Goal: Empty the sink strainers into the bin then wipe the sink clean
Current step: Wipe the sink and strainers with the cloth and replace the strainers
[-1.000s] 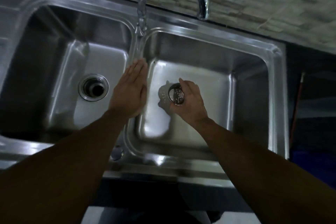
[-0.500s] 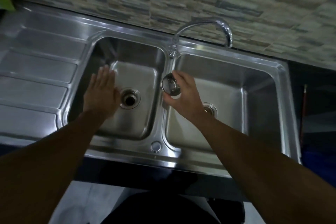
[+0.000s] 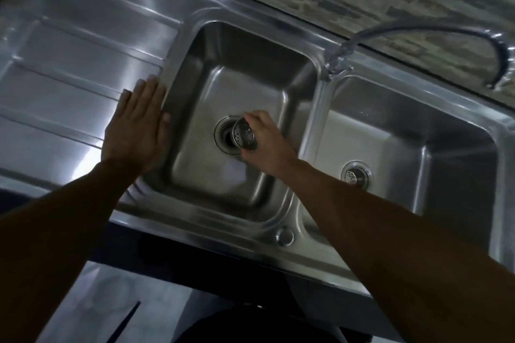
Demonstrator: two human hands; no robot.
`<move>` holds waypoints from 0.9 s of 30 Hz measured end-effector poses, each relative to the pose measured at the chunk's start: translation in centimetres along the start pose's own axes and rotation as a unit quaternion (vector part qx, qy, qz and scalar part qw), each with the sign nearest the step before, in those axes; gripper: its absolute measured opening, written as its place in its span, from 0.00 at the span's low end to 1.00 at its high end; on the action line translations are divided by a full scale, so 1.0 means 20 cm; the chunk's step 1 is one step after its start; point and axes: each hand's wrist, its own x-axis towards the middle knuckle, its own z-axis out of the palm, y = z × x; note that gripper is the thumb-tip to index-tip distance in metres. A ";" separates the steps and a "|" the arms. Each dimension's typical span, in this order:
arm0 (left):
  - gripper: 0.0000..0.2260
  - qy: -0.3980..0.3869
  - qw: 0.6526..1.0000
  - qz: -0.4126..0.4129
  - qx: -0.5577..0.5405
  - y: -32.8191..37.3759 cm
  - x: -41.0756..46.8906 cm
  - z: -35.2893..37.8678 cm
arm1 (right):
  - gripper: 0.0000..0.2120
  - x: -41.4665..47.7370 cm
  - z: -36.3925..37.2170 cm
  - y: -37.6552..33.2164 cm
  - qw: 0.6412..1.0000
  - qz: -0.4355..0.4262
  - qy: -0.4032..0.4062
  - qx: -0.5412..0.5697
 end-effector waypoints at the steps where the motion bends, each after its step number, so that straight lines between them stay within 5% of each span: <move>1: 0.27 0.006 1.000 0.000 -0.005 0.00 0.01 0.00 | 0.41 0.02 0.03 0.01 1.000 0.005 -0.007 0.001; 27: 0.25 0.027 1.000 -0.007 -0.011 -0.01 0.02 0.02 | 0.39 0.26 0.48 0.18 0.998 0.045 0.046 0.018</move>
